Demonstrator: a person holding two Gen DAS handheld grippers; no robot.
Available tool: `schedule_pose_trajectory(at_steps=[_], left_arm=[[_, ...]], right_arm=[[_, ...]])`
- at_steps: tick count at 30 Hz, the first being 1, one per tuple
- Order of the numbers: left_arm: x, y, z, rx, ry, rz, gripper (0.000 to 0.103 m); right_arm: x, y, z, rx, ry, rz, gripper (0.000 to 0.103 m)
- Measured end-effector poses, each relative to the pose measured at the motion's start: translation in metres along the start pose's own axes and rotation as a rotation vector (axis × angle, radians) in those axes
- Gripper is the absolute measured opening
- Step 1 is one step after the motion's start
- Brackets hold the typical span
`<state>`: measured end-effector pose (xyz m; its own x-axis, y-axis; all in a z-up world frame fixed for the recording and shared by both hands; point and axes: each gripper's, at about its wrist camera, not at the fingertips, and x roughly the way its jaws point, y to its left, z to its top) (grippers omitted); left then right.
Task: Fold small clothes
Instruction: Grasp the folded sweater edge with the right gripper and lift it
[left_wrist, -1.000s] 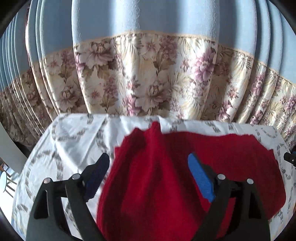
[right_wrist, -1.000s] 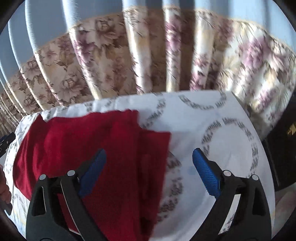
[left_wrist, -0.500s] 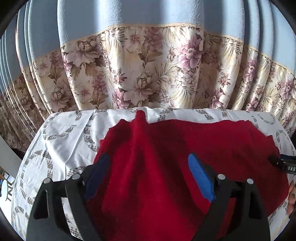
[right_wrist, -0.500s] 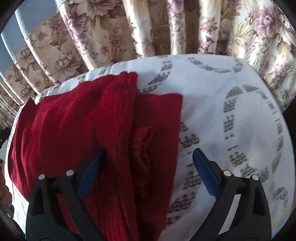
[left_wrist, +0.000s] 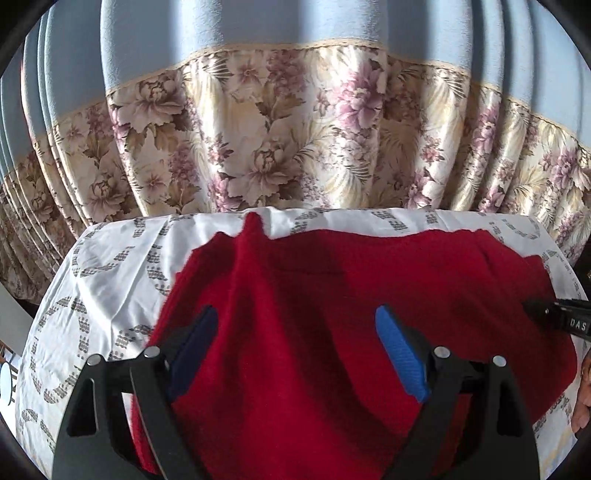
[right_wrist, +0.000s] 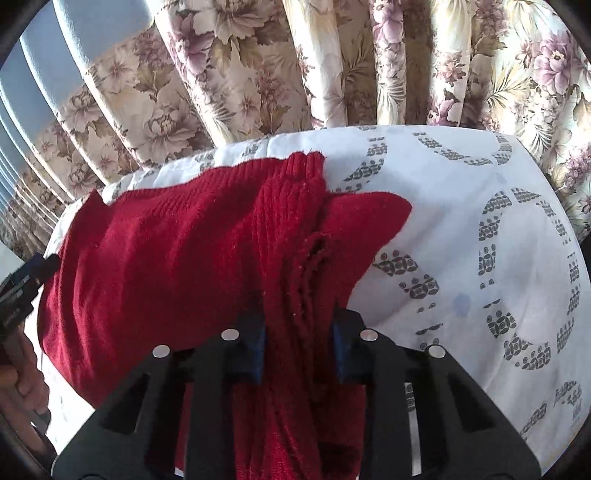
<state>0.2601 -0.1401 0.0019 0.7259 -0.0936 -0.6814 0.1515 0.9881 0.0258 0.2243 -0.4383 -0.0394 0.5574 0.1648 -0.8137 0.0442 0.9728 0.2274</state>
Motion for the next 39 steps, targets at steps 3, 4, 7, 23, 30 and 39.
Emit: schedule_pose_trajectory(at_steps=[3,4,7,23,30,39], left_arm=[[-0.002,-0.016,-0.003,0.012,-0.002,-0.016,0.087],[-0.001,-0.023,-0.004,0.022,0.003,-0.019,0.087],[0.002,-0.042,-0.008,0.05,0.021,-0.027,0.087],[0.036,-0.065,-0.016,0.082,0.076,-0.075,0.09],[-0.007,0.006,0.003,0.069,-0.038,0.037,0.09],[-0.015,0.117,0.016,-0.122,-0.019,0.103,0.09]], right_arm=[[-0.007,-0.002,0.003,0.021,-0.019,0.025,0.027],[-0.012,-0.003,0.005,0.031,-0.029,0.042,0.027],[-0.027,-0.003,0.011,0.053,-0.063,0.096,0.026],[-0.057,0.01,0.018,0.102,-0.131,0.255,0.026],[-0.067,0.032,0.025,0.151,-0.156,0.323,0.026],[-0.06,0.133,0.045,0.105,-0.17,0.318,0.026]])
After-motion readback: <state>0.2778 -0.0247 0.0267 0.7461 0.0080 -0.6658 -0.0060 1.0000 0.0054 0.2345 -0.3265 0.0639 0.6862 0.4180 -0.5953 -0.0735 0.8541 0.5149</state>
